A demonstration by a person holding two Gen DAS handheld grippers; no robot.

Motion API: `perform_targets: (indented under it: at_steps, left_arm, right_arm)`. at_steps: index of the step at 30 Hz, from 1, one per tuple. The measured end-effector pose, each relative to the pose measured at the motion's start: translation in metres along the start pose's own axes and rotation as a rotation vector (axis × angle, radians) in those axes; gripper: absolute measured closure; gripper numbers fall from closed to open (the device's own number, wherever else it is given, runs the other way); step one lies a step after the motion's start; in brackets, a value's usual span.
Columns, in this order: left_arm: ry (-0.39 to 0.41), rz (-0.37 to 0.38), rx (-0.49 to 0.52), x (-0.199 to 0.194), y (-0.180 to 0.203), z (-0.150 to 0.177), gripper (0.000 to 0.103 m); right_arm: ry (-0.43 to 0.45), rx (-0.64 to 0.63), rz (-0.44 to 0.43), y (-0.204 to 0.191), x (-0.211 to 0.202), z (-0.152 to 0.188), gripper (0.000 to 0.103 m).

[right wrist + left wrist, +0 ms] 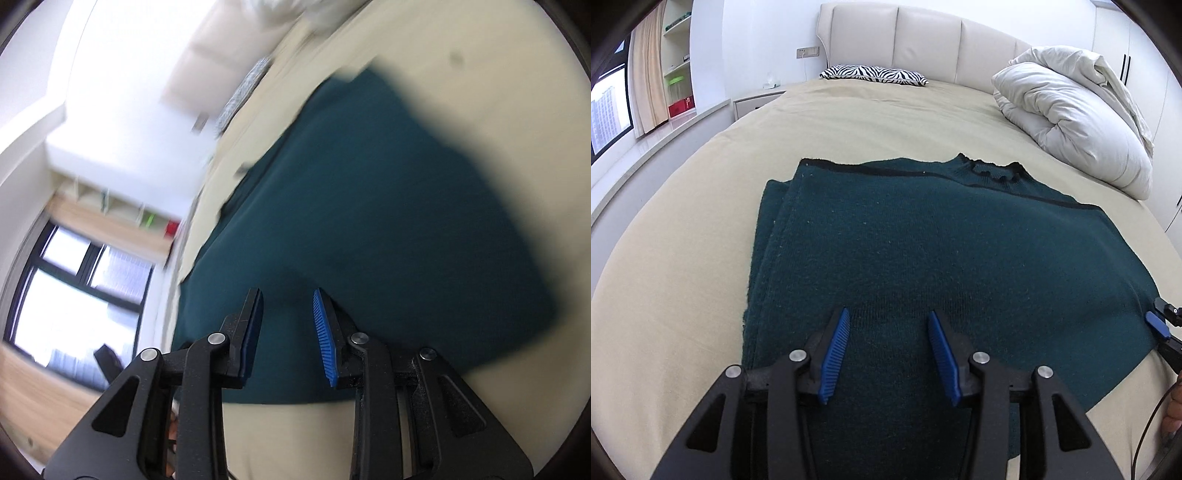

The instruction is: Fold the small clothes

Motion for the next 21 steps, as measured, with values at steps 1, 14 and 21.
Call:
perform_targets:
  at_steps: [1,14,21]
  left_arm:
    - [0.000,0.002,-0.001,0.000,-0.001,0.000,0.054]
    - [0.005,0.018,-0.007,0.000,-0.003,0.000,0.054]
    - [0.011,0.079,-0.076,-0.021,-0.002,-0.011,0.054]
  right_arm:
    - [0.028,0.018,0.024,0.007,-0.012,-0.003,0.075]
    - [0.159,0.031,0.181,0.040,-0.087,-0.028,0.050]
    - [0.115,-0.011,0.157,0.030,-0.110,-0.042,0.048]
Point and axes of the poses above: each gripper's, at about its wrist camera, not at the fingertips, and x roughly the way its jaws point, y to its right, z to its underside, the point moved 2 cm from there along x, roughly the way its jaws point, and after that the axes turned 7 degrees about -x, right-handed, at the moved point
